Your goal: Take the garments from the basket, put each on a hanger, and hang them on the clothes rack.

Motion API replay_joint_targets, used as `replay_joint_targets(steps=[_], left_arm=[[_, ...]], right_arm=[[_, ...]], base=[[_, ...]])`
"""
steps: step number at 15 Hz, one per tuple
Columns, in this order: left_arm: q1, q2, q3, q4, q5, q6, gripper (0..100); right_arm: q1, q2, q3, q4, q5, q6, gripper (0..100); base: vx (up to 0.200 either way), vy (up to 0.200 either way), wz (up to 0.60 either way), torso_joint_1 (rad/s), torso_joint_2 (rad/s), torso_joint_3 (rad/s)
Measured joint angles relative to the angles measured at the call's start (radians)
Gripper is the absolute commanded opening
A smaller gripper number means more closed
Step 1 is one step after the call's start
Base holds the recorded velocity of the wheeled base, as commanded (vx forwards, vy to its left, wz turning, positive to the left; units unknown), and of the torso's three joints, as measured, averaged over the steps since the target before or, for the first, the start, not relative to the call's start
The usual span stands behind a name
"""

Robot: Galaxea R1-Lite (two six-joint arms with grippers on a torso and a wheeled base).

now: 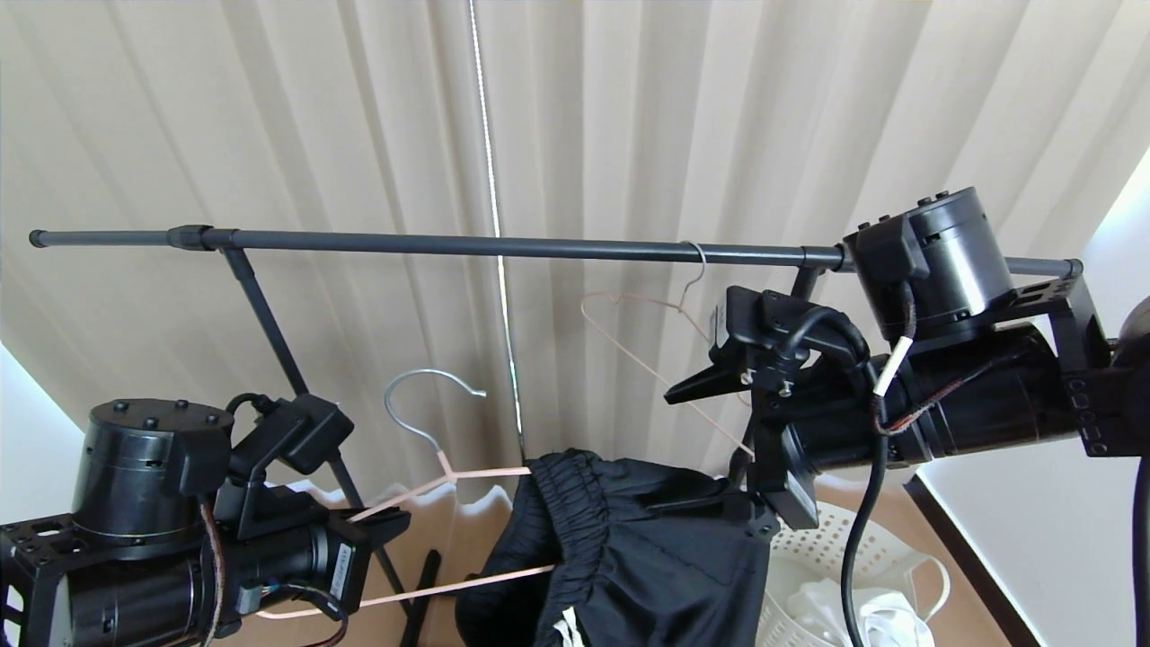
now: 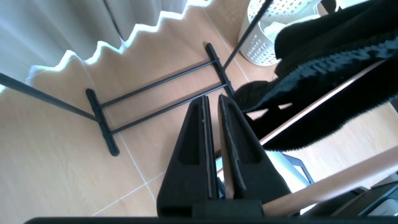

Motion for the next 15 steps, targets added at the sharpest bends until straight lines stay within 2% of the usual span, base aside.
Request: replay_joint_targets(steps=[2,6,15], left_arm=[[-0.013,0.002,-0.005,0.0,0.0,0.0,0],[-0.036,0.006,-0.017,0.0,0.0,0.0,0],[-0.084,0.02,-0.041,0.0,0.003,0.0,0]], right_arm=[[0.001,0.015,0.0,0.0,0.066,0.0,100],[0.001,0.036,0.0,-0.002,0.124,0.002,100],[0.045,0.096,-0.024,-0.015,0.14,0.002,100]], base=[[0.0,0.0,0.0,0.0,0.0,0.0],[0.0,0.0,0.0,0.0,0.0,0.0],[0.0,0.0,0.0,0.0,0.0,0.0]])
